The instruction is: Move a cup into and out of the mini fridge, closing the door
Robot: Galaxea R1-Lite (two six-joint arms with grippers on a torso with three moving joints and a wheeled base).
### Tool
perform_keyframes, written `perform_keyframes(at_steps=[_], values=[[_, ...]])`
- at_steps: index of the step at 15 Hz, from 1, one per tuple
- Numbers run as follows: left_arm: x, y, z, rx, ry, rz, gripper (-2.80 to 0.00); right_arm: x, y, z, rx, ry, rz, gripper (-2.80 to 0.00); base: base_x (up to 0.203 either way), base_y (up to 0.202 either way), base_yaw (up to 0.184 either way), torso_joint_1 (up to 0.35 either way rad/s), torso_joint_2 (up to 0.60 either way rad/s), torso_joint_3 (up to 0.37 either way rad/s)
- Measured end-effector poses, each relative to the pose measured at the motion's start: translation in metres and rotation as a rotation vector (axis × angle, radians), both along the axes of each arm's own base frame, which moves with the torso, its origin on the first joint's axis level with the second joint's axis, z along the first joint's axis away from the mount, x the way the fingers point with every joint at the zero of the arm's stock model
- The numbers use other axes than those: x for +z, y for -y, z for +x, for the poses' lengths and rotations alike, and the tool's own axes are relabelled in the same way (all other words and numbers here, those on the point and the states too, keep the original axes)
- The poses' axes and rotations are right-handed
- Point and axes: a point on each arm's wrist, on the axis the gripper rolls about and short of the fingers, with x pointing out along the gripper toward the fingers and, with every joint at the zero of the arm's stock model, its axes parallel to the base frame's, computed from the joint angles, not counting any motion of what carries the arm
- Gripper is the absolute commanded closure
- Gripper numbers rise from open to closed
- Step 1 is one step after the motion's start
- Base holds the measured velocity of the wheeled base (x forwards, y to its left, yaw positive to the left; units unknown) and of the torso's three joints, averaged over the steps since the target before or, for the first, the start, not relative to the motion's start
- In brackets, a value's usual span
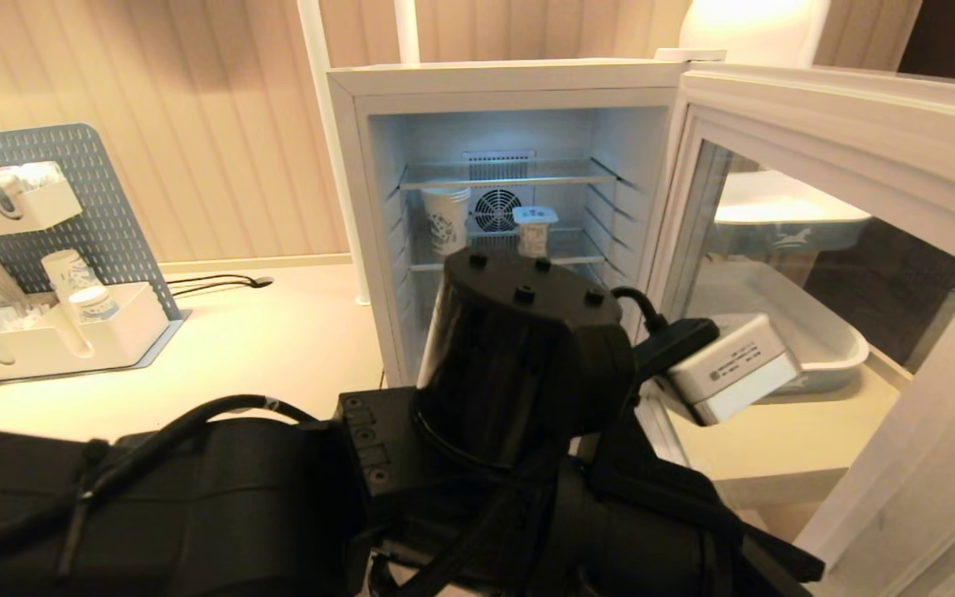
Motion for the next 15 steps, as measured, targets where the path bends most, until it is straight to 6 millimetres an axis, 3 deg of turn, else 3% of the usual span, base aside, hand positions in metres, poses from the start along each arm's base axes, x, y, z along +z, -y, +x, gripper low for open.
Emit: perform_keyframes(at_steps=[4, 6, 7, 12, 15], values=[[-0.004, -0.022, 0.028, 0.226, 0.019, 0.051, -2.80, 0.000, 0.000, 0.000, 0.001, 0.000, -0.001, 0.00, 0.000, 0.000, 0.000, 0.000, 0.00, 0.000], [-0.004, -0.040, 0.042, 0.421, 0.029, 0.122, -2.80, 0.000, 0.000, 0.000, 0.002, 0.000, -0.002, 0.00, 0.000, 0.000, 0.000, 0.000, 0.00, 0.000], [-0.004, -0.048, 0.046, 0.545, 0.045, 0.173, 0.00, 0.000, 0.000, 0.000, 0.002, 0.000, -0.002, 0.00, 0.000, 0.000, 0.000, 0.000, 0.00, 0.000], [-0.002, -0.100, 0.060, 1.365, 0.219, 0.451, 0.00, 0.000, 0.000, 0.000, 0.002, 0.000, -0.002, 0.00, 0.000, 0.000, 0.000, 0.000, 0.00, 0.000], [0.031, -0.162, 0.033, 1.693, 0.287, 0.465, 0.00, 0.000, 0.000, 0.000, 0.001, 0.000, -0.001, 0.00, 0.000, 0.000, 0.000, 0.000, 0.00, 0.000]])
